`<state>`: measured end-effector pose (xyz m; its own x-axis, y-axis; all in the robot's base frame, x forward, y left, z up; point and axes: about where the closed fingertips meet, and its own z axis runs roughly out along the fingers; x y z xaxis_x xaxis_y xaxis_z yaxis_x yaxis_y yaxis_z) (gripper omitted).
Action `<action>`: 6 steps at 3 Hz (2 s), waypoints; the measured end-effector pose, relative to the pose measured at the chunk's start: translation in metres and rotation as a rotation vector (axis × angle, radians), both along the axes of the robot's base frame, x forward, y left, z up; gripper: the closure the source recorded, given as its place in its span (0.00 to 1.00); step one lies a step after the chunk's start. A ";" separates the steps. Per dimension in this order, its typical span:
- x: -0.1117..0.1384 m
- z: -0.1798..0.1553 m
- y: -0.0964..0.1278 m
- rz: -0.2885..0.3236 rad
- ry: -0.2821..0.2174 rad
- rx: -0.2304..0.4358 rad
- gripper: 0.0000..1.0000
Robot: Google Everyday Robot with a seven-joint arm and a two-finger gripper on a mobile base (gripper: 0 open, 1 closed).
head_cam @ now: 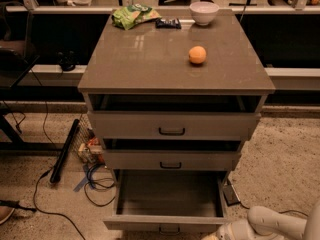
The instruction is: Close bottom drawer
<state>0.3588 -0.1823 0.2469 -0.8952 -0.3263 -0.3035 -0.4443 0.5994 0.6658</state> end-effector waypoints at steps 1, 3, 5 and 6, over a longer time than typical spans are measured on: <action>-0.004 0.002 0.003 0.008 0.007 0.006 1.00; 0.020 -0.025 0.008 -0.041 -0.006 0.029 1.00; 0.074 -0.067 0.022 -0.160 -0.046 0.048 1.00; 0.098 -0.078 0.012 -0.223 -0.090 0.026 1.00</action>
Offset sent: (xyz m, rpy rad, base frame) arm -0.0048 0.0035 0.0003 0.0067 0.0089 0.0065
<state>0.4571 -0.1705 0.1688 -0.9133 -0.1146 -0.3907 -0.3607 0.6727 0.6460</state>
